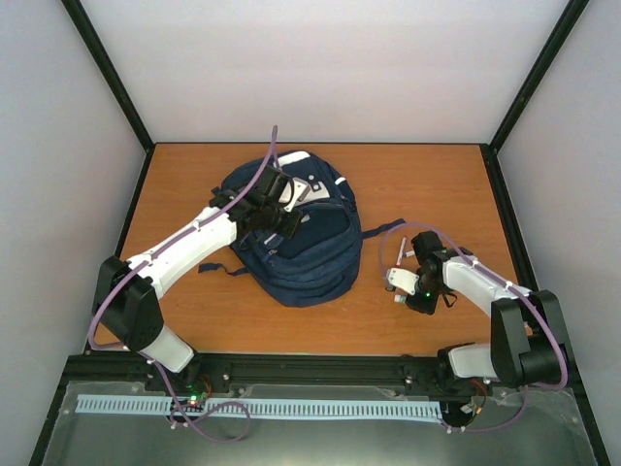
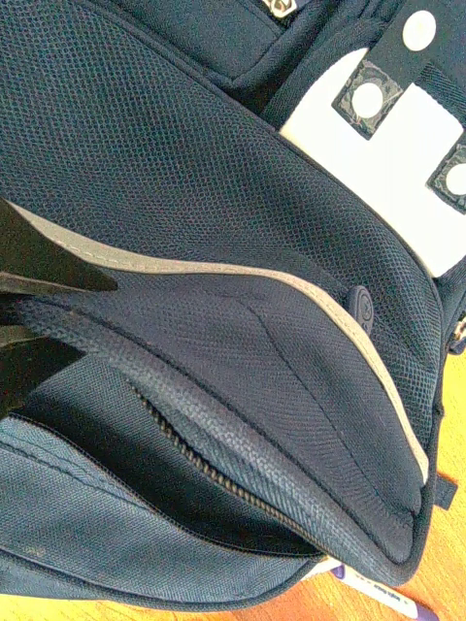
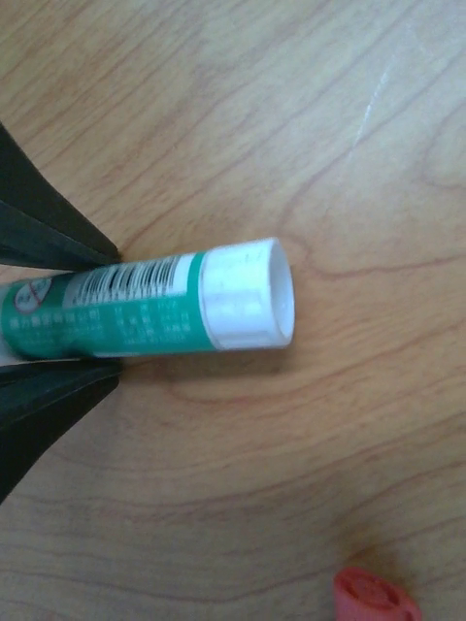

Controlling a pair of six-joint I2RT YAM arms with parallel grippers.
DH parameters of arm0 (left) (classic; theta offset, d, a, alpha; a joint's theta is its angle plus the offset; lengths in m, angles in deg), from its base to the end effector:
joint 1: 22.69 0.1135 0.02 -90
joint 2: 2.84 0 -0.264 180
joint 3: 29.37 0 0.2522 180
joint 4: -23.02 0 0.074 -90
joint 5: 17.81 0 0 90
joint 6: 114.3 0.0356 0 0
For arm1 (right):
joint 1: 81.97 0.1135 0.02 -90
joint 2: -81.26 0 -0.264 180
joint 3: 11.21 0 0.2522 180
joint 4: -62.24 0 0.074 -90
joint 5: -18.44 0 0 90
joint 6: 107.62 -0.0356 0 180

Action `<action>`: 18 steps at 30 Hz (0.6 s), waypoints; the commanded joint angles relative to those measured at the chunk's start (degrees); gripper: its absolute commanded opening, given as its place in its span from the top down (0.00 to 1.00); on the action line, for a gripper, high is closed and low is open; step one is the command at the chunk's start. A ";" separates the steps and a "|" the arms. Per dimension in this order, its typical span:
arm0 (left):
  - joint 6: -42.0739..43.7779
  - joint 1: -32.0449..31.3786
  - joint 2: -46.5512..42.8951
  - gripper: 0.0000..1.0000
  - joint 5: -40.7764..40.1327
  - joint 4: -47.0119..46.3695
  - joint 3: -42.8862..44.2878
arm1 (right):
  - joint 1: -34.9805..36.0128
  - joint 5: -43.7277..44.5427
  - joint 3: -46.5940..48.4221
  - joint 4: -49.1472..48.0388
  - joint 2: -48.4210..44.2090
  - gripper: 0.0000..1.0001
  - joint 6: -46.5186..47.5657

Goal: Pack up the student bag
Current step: Pick up the stationery from the center of the board.

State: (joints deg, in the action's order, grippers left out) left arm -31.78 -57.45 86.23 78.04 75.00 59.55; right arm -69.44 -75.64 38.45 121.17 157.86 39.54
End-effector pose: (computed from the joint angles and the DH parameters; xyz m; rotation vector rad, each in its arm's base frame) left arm 0.2732 -0.1940 0.2904 0.6389 2.4449 -0.4327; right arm 0.1864 0.0440 0.1468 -1.7443 2.4987 0.0587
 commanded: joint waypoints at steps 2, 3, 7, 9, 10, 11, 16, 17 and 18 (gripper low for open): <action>-1.00 0.22 -1.32 0.99 1.80 -3.95 1.65 | 0.27 -0.75 -0.33 -0.60 0.32 0.75 -1.35; -1.04 0.22 -1.43 0.99 1.82 -3.96 1.66 | 0.29 -1.02 -0.16 -0.30 -0.06 0.76 -1.44; -1.30 0.22 -1.77 0.99 1.08 -3.69 1.88 | 0.34 -3.22 1.72 2.55 -2.84 0.79 -1.49; -1.53 0.22 -1.51 0.99 0.70 -2.99 2.43 | 0.52 -3.88 3.18 4.22 -4.76 0.81 -1.24; -1.66 0.22 -1.36 0.99 0.77 -2.63 2.71 | 0.77 -4.15 4.01 4.99 -5.74 0.83 -1.10; -1.85 0.22 -1.30 0.99 0.89 -2.25 3.05 | 0.88 -4.37 5.01 5.74 -6.70 0.84 -1.04; -2.48 0.22 -1.53 0.99 -1.44 0.42 4.50 | 3.57 -8.15 11.96 8.56 -11.31 0.86 -3.17; -2.60 0.22 -1.71 0.99 -2.78 0.98 4.64 | 4.77 -8.14 13.06 8.45 -12.20 0.86 -3.73; -2.70 0.22 -1.88 0.99 -3.43 1.47 4.81 | 6.10 -7.69 14.00 8.10 -12.92 0.86 -4.21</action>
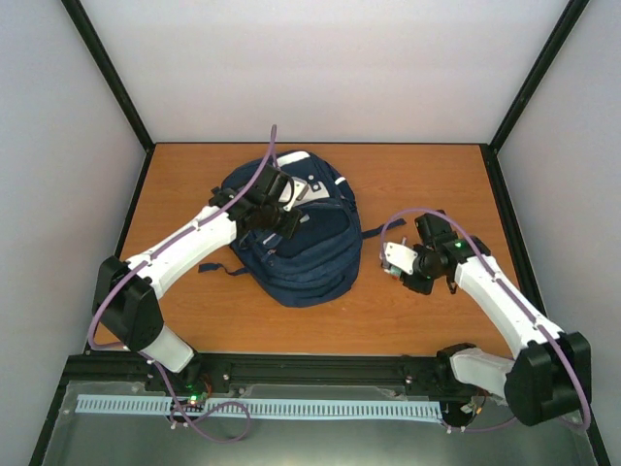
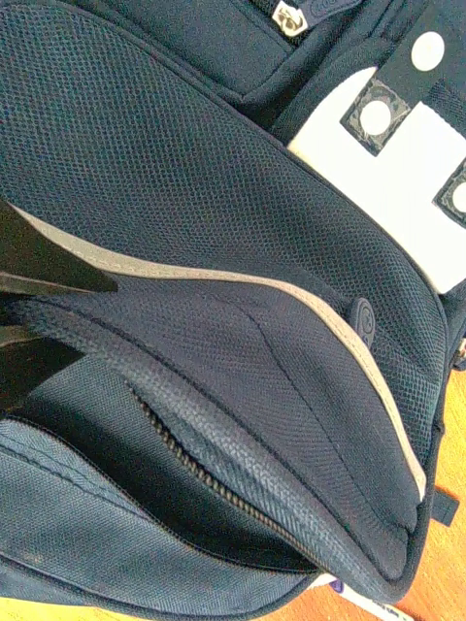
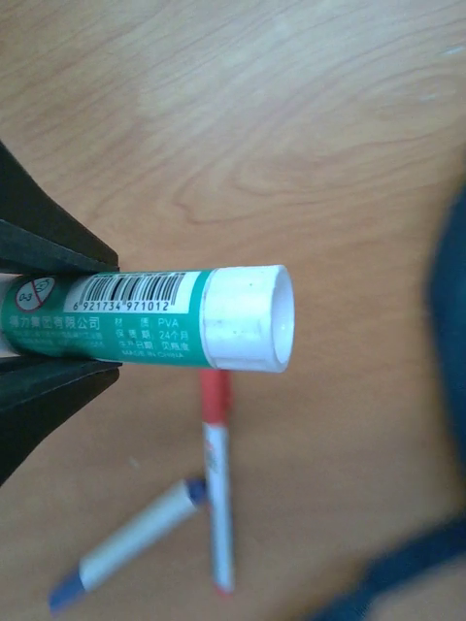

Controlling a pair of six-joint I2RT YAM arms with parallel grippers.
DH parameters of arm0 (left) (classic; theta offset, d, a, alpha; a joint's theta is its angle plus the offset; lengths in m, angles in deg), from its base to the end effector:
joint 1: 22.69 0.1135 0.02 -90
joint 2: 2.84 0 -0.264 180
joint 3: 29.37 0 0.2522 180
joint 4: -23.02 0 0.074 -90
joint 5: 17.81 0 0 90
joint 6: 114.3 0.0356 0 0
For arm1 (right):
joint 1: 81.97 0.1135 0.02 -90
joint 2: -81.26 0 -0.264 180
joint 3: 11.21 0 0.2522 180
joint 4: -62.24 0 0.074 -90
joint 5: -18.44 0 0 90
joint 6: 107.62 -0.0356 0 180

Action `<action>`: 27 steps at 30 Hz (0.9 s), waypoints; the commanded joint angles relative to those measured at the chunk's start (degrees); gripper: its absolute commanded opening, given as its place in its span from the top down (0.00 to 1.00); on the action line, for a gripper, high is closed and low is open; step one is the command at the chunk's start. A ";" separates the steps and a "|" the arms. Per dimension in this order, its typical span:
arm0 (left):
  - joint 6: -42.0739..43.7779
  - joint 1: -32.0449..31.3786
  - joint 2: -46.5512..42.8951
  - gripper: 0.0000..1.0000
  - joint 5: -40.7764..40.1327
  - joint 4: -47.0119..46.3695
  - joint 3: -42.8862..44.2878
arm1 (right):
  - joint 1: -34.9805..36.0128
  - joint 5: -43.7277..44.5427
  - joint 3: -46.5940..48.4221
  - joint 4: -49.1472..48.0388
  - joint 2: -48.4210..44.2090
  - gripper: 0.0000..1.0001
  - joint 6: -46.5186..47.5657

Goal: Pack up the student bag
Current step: Pick up the stationery from the center of the board, then place the stationery in the student bag.

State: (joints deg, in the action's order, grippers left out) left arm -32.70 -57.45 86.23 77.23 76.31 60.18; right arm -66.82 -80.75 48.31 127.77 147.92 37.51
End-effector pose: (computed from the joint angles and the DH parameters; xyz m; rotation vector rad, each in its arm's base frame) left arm 0.2727 -0.1930 0.2924 0.6152 2.4622 -0.4179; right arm 0.1898 0.0573 0.2204 -1.6412 2.2721 0.0657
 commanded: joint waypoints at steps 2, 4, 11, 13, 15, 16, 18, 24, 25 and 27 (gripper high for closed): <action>-1.84 0.22 -2.37 0.99 -2.86 0.60 4.38 | 6.81 -0.95 6.06 0.33 -4.10 0.88 -3.07; -2.11 0.24 -2.74 0.99 -2.50 1.39 4.93 | 9.82 0.75 7.42 -0.83 -4.62 0.89 -3.95; -2.96 0.22 -4.44 0.98 -1.52 2.63 5.54 | 19.79 11.29 10.12 -6.30 -5.36 0.89 -2.39; -2.78 0.22 -4.94 0.98 -1.52 2.47 5.36 | 21.72 12.60 9.92 -9.38 -5.78 0.89 -1.84; -2.74 0.22 -4.99 0.98 -2.01 2.49 5.42 | 24.30 14.28 10.32 -11.92 -5.55 0.90 -1.64; -2.76 0.22 -4.98 0.98 -2.08 2.59 5.44 | 26.16 15.23 10.65 -13.08 -5.26 0.90 -1.47; -2.76 0.26 -5.05 0.98 -1.89 2.54 5.43 | 28.81 16.77 11.59 -15.05 -4.29 0.90 -0.71; -2.93 0.22 -5.23 0.98 -1.68 2.44 5.34 | 36.41 25.37 13.44 -20.15 1.69 0.90 3.14; -3.00 0.22 -5.29 0.98 -1.45 2.34 5.33 | 37.12 26.77 13.43 -21.12 2.75 0.90 4.26; -3.10 0.23 -5.47 0.98 -1.08 2.24 5.25 | 38.07 28.99 13.67 -23.71 4.77 0.91 6.60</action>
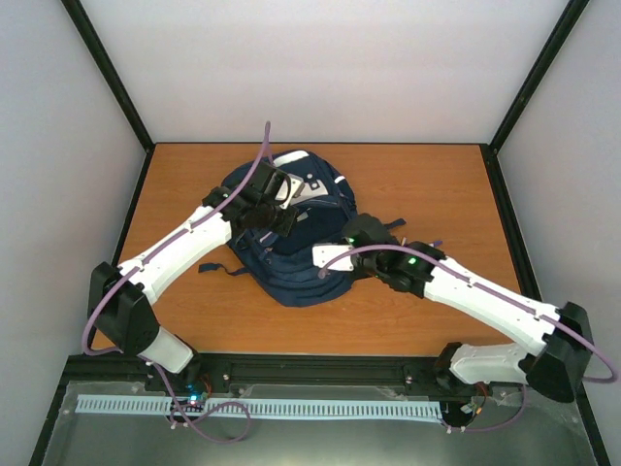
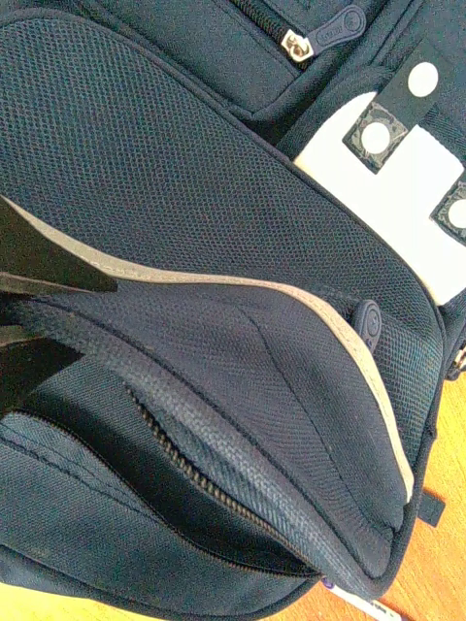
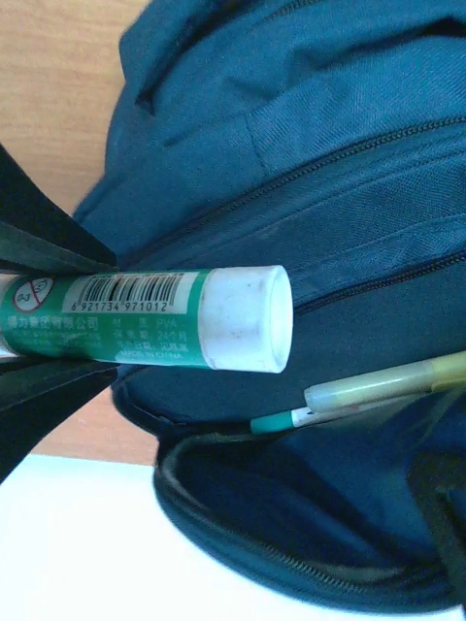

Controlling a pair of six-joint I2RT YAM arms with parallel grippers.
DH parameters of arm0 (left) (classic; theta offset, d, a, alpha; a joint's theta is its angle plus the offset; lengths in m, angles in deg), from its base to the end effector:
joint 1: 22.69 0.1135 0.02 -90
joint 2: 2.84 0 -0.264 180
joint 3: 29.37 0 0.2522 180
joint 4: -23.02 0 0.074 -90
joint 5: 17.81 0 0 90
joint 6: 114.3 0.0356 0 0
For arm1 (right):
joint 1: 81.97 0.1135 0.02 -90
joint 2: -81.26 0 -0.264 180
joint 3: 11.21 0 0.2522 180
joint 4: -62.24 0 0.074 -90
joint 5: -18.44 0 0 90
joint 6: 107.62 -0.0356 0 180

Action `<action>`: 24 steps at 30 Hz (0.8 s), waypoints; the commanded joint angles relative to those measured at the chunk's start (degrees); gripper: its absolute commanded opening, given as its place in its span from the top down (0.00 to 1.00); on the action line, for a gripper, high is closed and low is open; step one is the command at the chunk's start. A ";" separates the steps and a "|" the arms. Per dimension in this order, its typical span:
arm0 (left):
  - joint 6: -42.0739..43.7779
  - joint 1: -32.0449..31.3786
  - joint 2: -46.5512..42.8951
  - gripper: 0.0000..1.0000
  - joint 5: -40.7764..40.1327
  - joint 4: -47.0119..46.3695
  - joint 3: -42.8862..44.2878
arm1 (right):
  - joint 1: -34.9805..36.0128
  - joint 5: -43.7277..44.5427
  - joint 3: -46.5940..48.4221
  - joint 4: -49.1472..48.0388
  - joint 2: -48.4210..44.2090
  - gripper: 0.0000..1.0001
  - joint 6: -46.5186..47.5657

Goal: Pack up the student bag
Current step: Place the stationery in the student bag.

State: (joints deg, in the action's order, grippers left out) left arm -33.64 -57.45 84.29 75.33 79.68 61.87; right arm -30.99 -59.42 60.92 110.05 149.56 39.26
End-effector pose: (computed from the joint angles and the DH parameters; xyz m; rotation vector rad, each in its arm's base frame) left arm 0.2658 -0.1869 0.3083 0.5792 2.4614 -0.3860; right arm 0.1647 0.1913 0.3001 -1.8243 1.4592 -0.2988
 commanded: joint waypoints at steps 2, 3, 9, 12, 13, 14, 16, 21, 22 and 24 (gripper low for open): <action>-2.17 0.18 -3.78 0.98 0.76 -1.14 3.56 | 2.81 8.55 1.57 -8.17 4.82 0.91 6.77; -2.17 0.22 -3.91 0.98 0.67 -1.17 3.52 | 2.99 8.83 1.86 -9.56 5.64 0.91 7.67; -2.09 0.22 -4.14 0.98 0.71 -1.19 3.65 | 3.50 10.72 2.62 -17.04 11.40 0.90 13.32; -2.08 0.22 -4.41 0.98 0.76 -1.19 3.70 | 3.51 11.22 3.27 -19.60 14.61 0.89 15.04; -2.16 0.22 -4.68 0.98 0.87 -1.18 3.71 | 3.50 11.26 3.65 -20.22 15.60 0.89 15.41; -2.12 0.22 -4.85 0.98 0.91 -1.25 3.59 | 3.51 11.31 3.94 -20.98 16.47 0.89 15.75; -2.17 0.23 -5.18 0.98 0.97 -1.25 3.59 | 3.51 11.48 4.22 -22.78 17.98 0.86 16.72; -2.09 0.22 -5.66 0.98 0.57 -1.50 3.48 | 3.51 11.82 4.26 -27.07 20.87 0.80 18.69; -2.08 0.22 -5.68 0.98 0.48 -1.49 3.48 | 3.51 12.16 4.22 -27.93 21.44 0.74 18.83; -2.08 0.22 -5.67 0.98 0.46 -1.46 3.49 | 3.51 12.70 4.16 -30.03 22.23 0.62 18.69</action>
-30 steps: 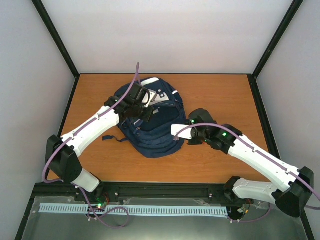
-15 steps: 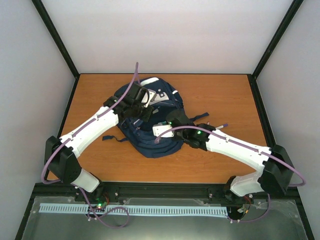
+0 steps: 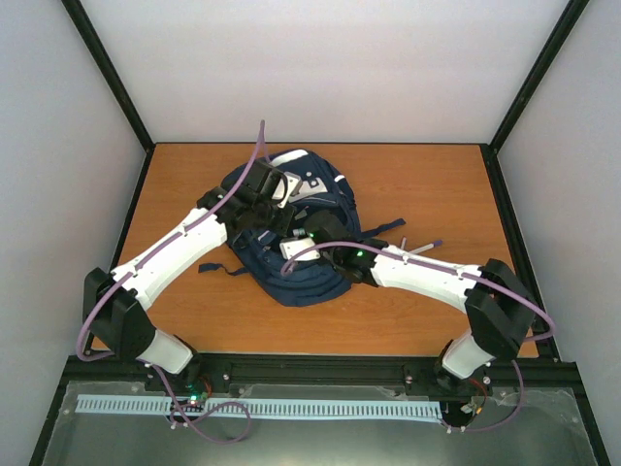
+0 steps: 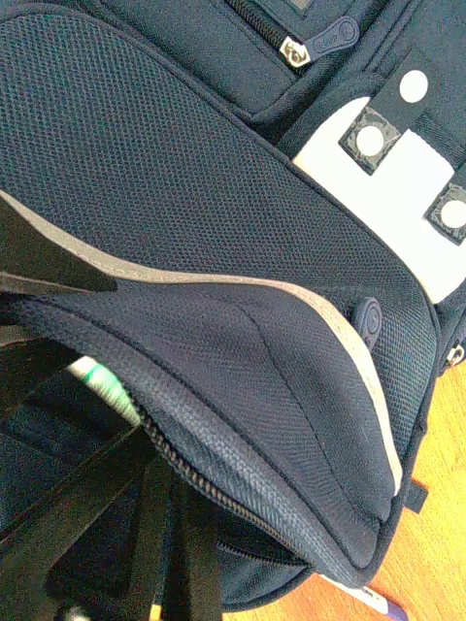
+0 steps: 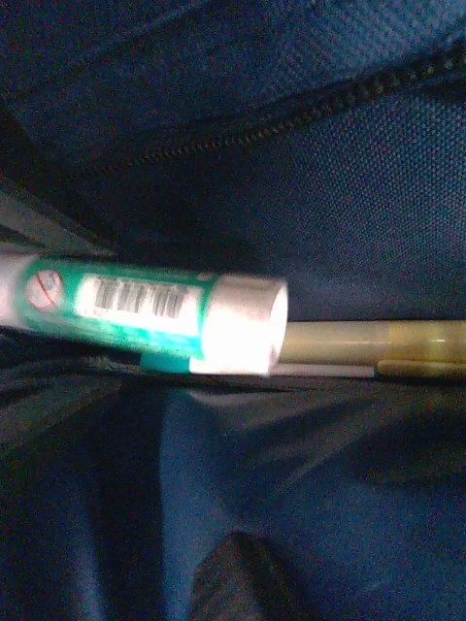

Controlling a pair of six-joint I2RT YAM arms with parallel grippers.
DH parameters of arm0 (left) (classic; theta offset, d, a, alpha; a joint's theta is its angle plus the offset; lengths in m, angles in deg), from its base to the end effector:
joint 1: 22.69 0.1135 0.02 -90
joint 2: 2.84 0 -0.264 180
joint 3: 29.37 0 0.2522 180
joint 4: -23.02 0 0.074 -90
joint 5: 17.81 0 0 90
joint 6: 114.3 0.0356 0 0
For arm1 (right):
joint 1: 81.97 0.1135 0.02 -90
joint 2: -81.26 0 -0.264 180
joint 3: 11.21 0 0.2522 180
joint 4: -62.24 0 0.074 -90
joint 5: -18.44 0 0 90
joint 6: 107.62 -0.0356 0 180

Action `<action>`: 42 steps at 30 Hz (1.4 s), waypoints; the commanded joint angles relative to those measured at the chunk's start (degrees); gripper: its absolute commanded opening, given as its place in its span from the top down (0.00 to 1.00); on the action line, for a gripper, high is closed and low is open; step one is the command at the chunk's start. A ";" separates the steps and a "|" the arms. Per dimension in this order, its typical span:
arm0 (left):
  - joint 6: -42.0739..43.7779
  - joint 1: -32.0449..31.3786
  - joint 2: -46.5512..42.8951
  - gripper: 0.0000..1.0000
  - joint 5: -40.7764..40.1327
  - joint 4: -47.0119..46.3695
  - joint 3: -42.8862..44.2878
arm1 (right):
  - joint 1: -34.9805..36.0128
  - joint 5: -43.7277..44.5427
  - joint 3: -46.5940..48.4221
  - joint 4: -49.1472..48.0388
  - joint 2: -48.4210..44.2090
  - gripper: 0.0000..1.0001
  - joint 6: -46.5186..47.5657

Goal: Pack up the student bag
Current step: Place the stationery in the student bag, then pick up the stationery from the center of the board.

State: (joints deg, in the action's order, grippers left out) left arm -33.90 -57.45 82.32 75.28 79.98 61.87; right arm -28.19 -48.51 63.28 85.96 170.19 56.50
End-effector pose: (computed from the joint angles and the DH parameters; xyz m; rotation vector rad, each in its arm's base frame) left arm 0.2599 -0.1827 0.3183 0.5679 2.4348 -0.3978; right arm 0.2141 0.2687 0.2486 -1.9149 1.1831 -0.6418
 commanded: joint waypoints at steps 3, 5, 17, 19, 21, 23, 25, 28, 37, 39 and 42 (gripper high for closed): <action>-1.73 0.22 -3.70 0.98 0.47 -1.77 3.52 | 0.71 1.54 2.10 -5.64 1.24 0.56 0.19; -1.73 0.22 -3.83 0.98 0.26 -1.74 3.50 | 0.71 1.00 2.19 -4.64 0.22 0.55 -0.91; -1.55 0.22 -3.46 0.98 -0.19 -1.71 3.44 | 0.71 -4.96 1.72 11.62 -12.21 0.49 -17.84; -1.56 0.22 -3.37 0.98 -0.38 -1.60 3.39 | 0.71 -6.23 1.84 15.64 -14.31 0.48 -22.58; -1.55 0.22 -3.37 0.98 -0.43 -1.62 3.39 | 0.71 -6.63 1.37 18.98 -16.51 0.47 -26.03; -1.56 0.22 -3.39 0.98 -0.30 -1.60 3.43 | 0.56 -6.22 -0.05 21.29 -18.94 0.46 -28.39; -1.47 0.22 -3.29 0.98 -0.48 -1.61 3.39 | -0.54 -6.45 -2.32 22.38 -21.78 0.45 -29.82; -1.38 0.22 -3.01 0.98 -0.94 -1.41 3.45 | -4.66 -8.85 -5.05 23.73 -25.49 0.44 -31.90; -1.45 0.27 -2.26 0.98 -0.90 -1.35 3.39 | -21.05 -18.97 -10.19 29.84 -25.64 0.44 -38.70; -1.39 0.23 -1.99 0.98 -0.87 -1.22 3.41 | -24.05 -20.14 -10.97 30.12 -24.59 0.45 -39.64; -1.44 0.23 -1.65 0.98 -0.65 -1.18 3.48 | -28.99 -21.21 -11.47 29.69 -22.82 0.45 -40.57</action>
State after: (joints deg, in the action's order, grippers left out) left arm -34.21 -57.45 81.95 74.54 80.16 61.91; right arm -52.08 -65.96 52.57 114.42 145.58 19.41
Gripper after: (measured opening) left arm 0.053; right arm 0.554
